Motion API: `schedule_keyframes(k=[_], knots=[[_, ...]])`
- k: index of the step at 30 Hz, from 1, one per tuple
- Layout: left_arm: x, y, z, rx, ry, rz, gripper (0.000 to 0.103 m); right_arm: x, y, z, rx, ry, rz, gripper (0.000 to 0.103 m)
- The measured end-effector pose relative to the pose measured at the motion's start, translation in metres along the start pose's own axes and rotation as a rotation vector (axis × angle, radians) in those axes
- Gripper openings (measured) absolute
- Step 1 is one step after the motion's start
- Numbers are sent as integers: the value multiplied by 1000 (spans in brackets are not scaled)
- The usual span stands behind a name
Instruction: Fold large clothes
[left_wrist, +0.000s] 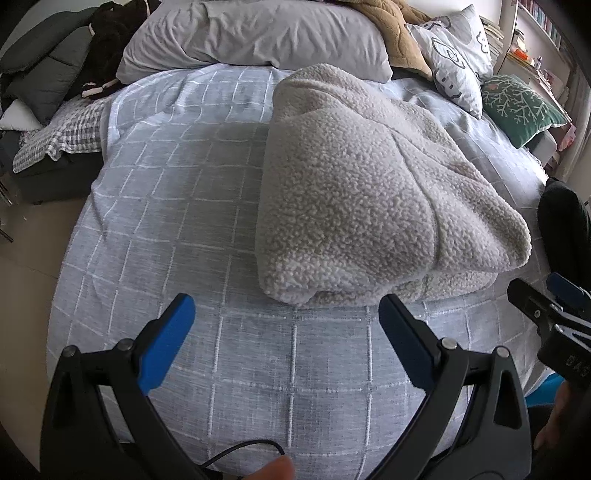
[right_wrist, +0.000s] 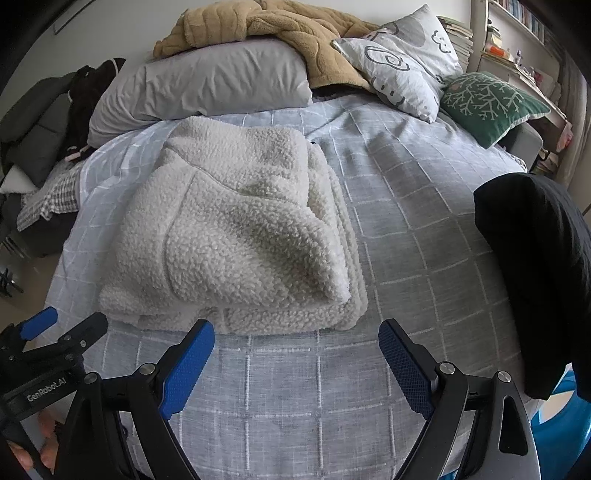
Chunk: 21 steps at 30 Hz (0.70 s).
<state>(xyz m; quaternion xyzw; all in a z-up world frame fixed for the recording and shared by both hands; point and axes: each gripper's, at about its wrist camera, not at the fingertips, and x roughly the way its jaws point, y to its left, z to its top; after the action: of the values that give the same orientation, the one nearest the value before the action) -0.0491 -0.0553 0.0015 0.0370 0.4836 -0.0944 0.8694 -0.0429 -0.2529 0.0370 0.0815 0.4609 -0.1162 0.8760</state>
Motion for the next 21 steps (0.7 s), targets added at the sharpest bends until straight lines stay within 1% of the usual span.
schedule_keyframes(k=[21], knots=[[-1, 0, -1, 0, 1, 1, 99, 6, 2, 0, -15, 21, 2, 92]])
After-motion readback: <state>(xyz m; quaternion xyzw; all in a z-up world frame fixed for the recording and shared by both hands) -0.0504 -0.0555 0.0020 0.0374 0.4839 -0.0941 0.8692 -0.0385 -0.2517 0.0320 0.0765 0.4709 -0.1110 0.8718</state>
